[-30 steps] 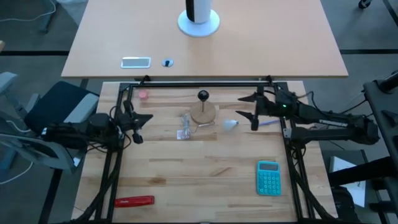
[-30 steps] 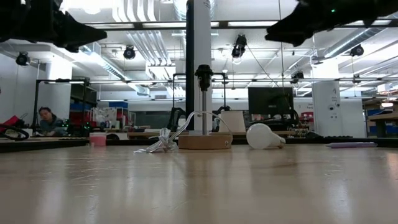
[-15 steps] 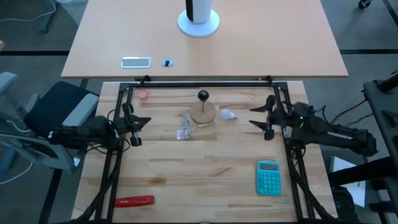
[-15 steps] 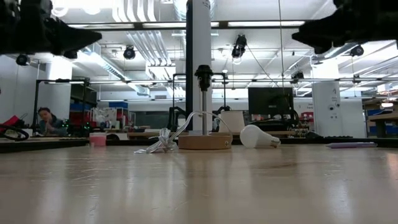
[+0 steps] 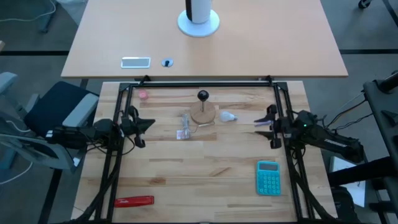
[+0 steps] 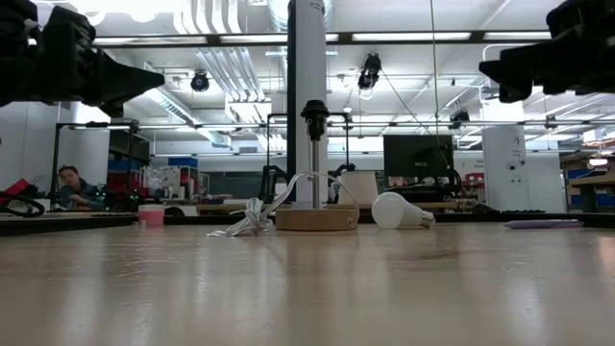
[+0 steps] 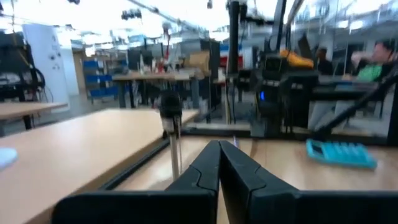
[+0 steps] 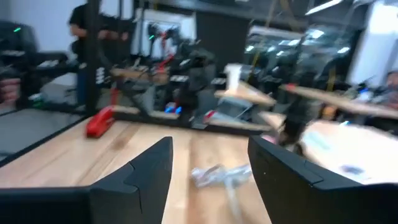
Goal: Screw lightbulb
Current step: Return to Home Position
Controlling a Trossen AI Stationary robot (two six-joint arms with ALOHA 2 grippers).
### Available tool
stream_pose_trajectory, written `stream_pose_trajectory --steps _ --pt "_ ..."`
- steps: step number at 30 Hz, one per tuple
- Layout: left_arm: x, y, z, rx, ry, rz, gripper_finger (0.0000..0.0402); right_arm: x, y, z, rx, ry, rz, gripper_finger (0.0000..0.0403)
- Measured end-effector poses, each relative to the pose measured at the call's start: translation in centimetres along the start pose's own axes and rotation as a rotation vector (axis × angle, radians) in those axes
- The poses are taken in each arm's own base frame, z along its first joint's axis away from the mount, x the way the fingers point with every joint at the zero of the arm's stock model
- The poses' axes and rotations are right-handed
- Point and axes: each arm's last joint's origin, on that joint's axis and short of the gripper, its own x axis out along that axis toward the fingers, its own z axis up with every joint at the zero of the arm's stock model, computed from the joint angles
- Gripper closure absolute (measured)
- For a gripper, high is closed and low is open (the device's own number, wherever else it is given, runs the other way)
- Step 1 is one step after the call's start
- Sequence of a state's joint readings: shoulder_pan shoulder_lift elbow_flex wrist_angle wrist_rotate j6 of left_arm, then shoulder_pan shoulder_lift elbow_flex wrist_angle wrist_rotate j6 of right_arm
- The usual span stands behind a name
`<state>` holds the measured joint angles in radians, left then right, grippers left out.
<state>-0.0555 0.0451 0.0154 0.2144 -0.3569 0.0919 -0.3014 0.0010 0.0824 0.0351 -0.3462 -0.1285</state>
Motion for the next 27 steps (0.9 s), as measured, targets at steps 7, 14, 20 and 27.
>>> stream_pose_trajectory --steps 7,14,20,27 --pt "0.4 -0.2 -0.6 0.027 0.065 -0.006 0.0401 0.3 0.4 -1.7 -0.015 -0.029 0.112 0.0208" --pt "0.8 -0.4 -1.3 0.054 0.135 -0.013 0.0401 0.2 0.7 -1.2 0.005 -0.082 0.209 0.0215" --pt "1.1 -0.6 -1.9 0.078 0.199 -0.019 0.0401 0.3 0.7 -1.4 0.029 -0.056 0.196 0.0211" --pt "1.4 -0.8 -2.7 0.104 0.271 -0.026 0.0401 0.3 0.6 -1.4 -0.014 -0.057 0.176 0.0215"
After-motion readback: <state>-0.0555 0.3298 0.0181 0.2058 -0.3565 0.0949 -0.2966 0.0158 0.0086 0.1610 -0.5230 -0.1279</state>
